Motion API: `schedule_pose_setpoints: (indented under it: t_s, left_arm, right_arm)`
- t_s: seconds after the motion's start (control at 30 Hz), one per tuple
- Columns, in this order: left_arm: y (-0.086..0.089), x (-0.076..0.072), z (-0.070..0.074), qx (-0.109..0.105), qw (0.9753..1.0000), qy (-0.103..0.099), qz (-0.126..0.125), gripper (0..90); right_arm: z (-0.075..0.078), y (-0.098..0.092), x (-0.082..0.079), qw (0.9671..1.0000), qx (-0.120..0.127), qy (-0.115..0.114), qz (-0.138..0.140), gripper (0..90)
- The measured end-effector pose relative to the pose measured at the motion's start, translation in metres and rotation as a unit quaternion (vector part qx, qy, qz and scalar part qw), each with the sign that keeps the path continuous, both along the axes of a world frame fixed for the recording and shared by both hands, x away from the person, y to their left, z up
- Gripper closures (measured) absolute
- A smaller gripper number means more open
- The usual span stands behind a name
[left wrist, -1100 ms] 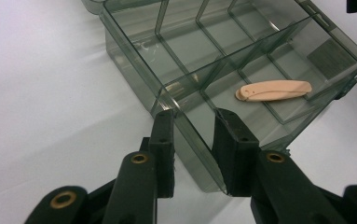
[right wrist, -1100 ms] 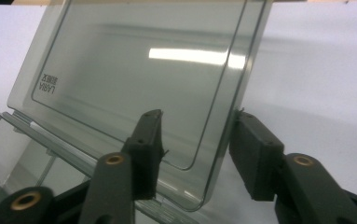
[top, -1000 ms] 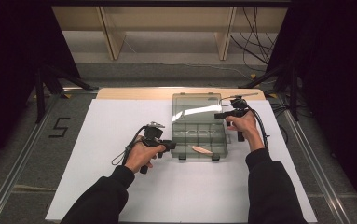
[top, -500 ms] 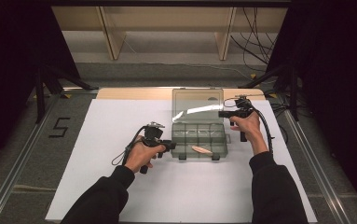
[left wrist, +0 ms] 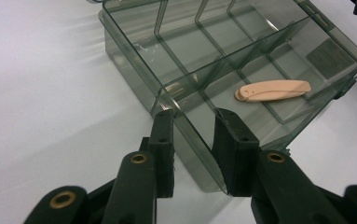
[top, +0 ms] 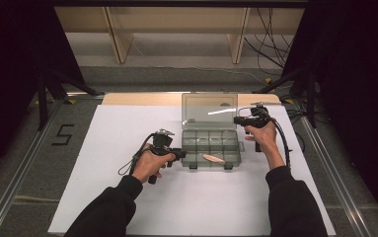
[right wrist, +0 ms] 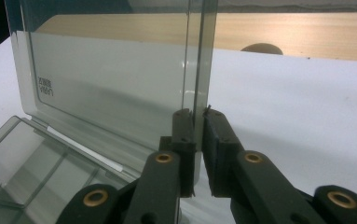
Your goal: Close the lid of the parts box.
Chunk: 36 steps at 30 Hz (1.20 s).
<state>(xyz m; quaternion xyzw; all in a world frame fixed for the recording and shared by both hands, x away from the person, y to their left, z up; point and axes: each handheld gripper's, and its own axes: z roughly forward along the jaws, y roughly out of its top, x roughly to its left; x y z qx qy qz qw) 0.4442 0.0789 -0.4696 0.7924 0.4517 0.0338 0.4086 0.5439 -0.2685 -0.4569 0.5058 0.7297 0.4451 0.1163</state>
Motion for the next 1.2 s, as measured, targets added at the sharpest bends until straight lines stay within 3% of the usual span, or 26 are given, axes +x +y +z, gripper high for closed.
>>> schedule_pose_setpoints:
  t_s: [0.3,0.57,0.8,0.9,0.93,1.03,1.2]
  left_arm:
    - [0.000,0.000,0.000,0.000,1.0000,-0.001,-0.001,68.9]
    - [0.000,0.000,0.000,-0.001,1.0000,-0.003,-0.001,68.9]
    - [-0.001,0.000,-0.001,-0.004,1.0000,-0.004,0.004,68.9]
    - [0.001,0.000,0.000,0.005,0.9999,-0.004,-0.008,68.8]
    - [-0.001,0.000,-0.001,-0.004,1.0000,-0.004,0.003,68.8]
    - [0.001,0.000,0.000,0.006,0.9999,-0.005,-0.011,68.8]
    - [0.000,0.000,0.000,0.002,1.0000,-0.005,-0.005,68.8]
  right_arm:
    - [-0.004,0.002,-0.007,0.9994,-0.002,-0.032,-0.008,83.9]
    - [-0.005,0.003,-0.012,0.9980,-0.023,-0.059,-0.002,83.9]
    - [-0.008,0.003,-0.017,0.9965,-0.019,-0.081,-0.005,83.9]
    - [-0.009,0.004,-0.018,0.9962,-0.020,-0.084,-0.008,83.9]
    - [-0.008,0.003,-0.019,0.9962,-0.025,-0.083,-0.010,83.9]
    - [-0.009,0.003,-0.020,0.9961,-0.023,-0.085,-0.008,83.9]
    - [-0.011,0.003,-0.021,0.9946,-0.026,-0.100,-0.004,83.8]
